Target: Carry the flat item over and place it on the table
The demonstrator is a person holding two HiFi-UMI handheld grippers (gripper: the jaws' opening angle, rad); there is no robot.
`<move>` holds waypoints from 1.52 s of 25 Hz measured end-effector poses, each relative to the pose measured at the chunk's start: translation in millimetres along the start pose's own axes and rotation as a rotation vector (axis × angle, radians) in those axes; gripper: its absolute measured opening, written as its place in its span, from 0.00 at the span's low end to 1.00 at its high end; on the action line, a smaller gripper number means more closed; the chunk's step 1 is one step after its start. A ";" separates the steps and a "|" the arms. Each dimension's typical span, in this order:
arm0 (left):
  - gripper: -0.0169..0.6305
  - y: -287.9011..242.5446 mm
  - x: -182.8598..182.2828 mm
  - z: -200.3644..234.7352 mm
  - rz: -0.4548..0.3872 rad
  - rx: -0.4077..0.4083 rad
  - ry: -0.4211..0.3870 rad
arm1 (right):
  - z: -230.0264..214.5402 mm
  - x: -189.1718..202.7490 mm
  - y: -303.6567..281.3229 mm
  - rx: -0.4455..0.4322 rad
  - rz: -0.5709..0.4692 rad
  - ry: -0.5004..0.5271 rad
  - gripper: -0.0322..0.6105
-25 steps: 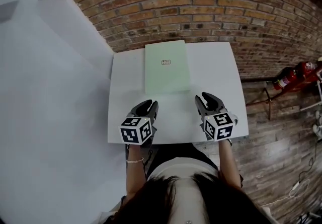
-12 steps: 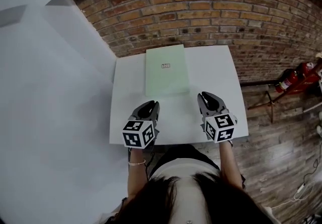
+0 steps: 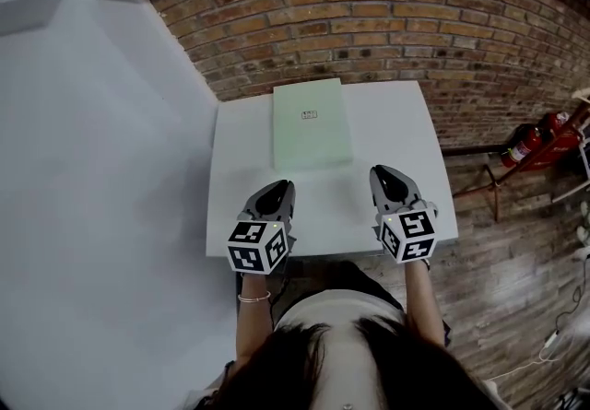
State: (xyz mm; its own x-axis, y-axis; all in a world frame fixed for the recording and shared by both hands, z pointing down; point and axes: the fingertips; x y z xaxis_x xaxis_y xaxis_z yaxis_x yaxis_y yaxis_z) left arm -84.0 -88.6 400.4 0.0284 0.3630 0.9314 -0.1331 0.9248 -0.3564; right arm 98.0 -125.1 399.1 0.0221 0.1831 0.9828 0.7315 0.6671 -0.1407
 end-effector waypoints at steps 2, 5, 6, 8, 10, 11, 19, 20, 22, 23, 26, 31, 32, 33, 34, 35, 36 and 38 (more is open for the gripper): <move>0.09 9.9 1.1 1.8 -0.008 0.005 -0.007 | 10.2 -2.2 3.7 0.007 -0.009 0.008 0.13; 0.08 25.2 2.3 6.4 -0.023 0.005 -0.023 | 26.0 -4.5 10.0 0.016 -0.018 0.020 0.13; 0.08 29.6 2.0 7.9 -0.030 0.004 -0.026 | 30.2 -5.1 12.3 0.020 -0.021 0.024 0.13; 0.07 38.1 1.5 10.3 -0.044 0.003 -0.029 | 38.0 -5.5 17.2 0.026 -0.023 0.035 0.13; 0.07 47.4 1.7 12.3 -0.057 0.004 -0.030 | 47.5 -5.9 22.1 0.024 -0.025 0.057 0.13; 0.07 52.0 1.6 13.0 -0.064 0.004 -0.030 | 51.9 -6.7 24.9 0.024 -0.027 0.067 0.13; 0.06 87.1 8.5 16.0 -0.114 0.004 -0.029 | 88.1 -8.1 45.8 0.029 -0.048 0.108 0.12; 0.06 91.0 9.1 15.9 -0.122 0.004 -0.032 | 92.2 -8.7 48.5 0.030 -0.052 0.114 0.12; 0.06 99.6 9.8 15.2 -0.143 -0.001 -0.048 | 100.2 -10.0 55.1 0.034 -0.060 0.122 0.12; 0.06 104.4 9.6 15.0 -0.157 -0.006 -0.058 | 104.4 -10.9 58.8 0.036 -0.064 0.125 0.12; 0.05 118.5 9.2 15.2 -0.196 -0.015 -0.076 | 117.4 -13.3 69.1 0.041 -0.083 0.139 0.12; 0.05 141.2 7.6 10.5 -0.255 -0.017 -0.091 | 135.1 -21.6 88.0 0.055 -0.126 0.160 0.12; 0.05 146.0 7.5 9.3 -0.265 -0.018 -0.097 | 138.8 -23.9 92.0 0.059 -0.136 0.166 0.12; 0.05 150.7 7.4 8.4 -0.274 -0.019 -0.102 | 142.5 -26.0 95.6 0.061 -0.145 0.171 0.12; 0.05 155.3 7.3 7.7 -0.284 -0.020 -0.106 | 146.1 -28.0 99.1 0.063 -0.153 0.177 0.12; 0.05 159.9 6.8 6.7 -0.293 -0.021 -0.108 | 149.4 -30.0 102.7 0.065 -0.161 0.182 0.12; 0.05 164.4 6.1 5.6 -0.303 -0.023 -0.111 | 152.3 -32.0 106.4 0.067 -0.170 0.187 0.12; 0.05 173.1 4.3 3.6 -0.323 -0.025 -0.118 | 157.9 -35.5 113.4 0.070 -0.186 0.194 0.12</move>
State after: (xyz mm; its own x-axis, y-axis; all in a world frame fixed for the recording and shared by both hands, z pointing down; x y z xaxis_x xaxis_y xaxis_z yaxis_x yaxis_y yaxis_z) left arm -110.5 72.6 343.0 -0.0499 0.0367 0.9981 -0.1120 0.9928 -0.0421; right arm 72.6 58.1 329.4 0.0265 -0.0843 0.9961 0.6864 0.7260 0.0431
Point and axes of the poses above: the fingertips, and each gripper's own axes: y backward along the fingers, z to its left, x out of its underside, and after that the axes turned 15 degrees about -x, right-handed
